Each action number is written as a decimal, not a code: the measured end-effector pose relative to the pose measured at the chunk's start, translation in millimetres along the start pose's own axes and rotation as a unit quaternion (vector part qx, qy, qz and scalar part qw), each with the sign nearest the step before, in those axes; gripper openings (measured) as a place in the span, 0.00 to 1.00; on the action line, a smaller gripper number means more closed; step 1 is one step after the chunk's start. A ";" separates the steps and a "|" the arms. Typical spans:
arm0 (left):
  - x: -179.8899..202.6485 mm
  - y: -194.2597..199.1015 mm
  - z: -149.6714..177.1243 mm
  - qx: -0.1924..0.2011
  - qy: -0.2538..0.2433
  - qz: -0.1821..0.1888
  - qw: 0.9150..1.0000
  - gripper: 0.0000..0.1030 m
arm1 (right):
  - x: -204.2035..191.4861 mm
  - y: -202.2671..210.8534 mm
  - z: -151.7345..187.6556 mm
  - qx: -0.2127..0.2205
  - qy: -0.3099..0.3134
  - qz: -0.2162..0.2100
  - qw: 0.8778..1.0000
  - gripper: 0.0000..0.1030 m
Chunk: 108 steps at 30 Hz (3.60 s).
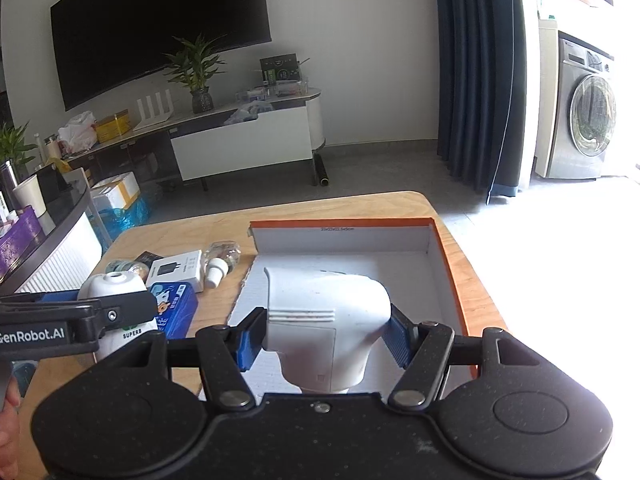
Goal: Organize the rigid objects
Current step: 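Carry both held adapters up and over the orange-rimmed tray, then lower both adapters into the tray and open both tools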
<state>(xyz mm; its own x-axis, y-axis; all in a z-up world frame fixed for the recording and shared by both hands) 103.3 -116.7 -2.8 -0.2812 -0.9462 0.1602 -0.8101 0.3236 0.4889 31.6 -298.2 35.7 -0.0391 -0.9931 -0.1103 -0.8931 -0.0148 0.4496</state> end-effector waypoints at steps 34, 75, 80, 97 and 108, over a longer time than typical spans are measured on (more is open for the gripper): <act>32.6 -49.9 -20.5 -0.022 -0.011 0.018 1.000 0.82 | 35.7 -54.9 -27.8 -0.005 0.002 0.017 1.000 0.73; 49.1 -109.3 -24.1 -0.060 -0.032 0.022 0.997 0.82 | 56.2 -119.7 -48.6 -0.042 -0.008 0.026 0.999 0.76; 53.4 -117.6 -21.3 -0.067 -0.037 0.024 0.997 0.82 | 66.2 -101.5 -55.9 -0.013 -0.023 0.027 0.999 0.76; 72.8 -125.5 -31.2 -0.060 -0.045 0.046 0.996 0.91 | 81.4 -44.3 -47.2 0.023 -0.053 0.039 0.998 0.78; 54.4 -82.5 -27.9 -0.063 -0.035 0.010 0.997 0.96 | 65.8 -25.7 -38.4 0.019 -0.052 0.033 0.998 0.80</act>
<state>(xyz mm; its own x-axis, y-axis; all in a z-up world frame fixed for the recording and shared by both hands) 169.2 -195.0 -10.5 -0.3349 -0.9354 0.1131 -0.7339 0.3343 0.5913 69.1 -367.6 50.9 -0.1427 -0.9743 -0.1744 -0.9037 0.0564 0.4244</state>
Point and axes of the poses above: each gripper's, at about its wrist camera, not at the fingertips, and y roughly against the way its jaws point, x to its right, z to its underside, the point moved 2 cm from there along -y, roughly the way its jaws point, and after that the axes turned 8 degrees about x, right-handed, at the moved point
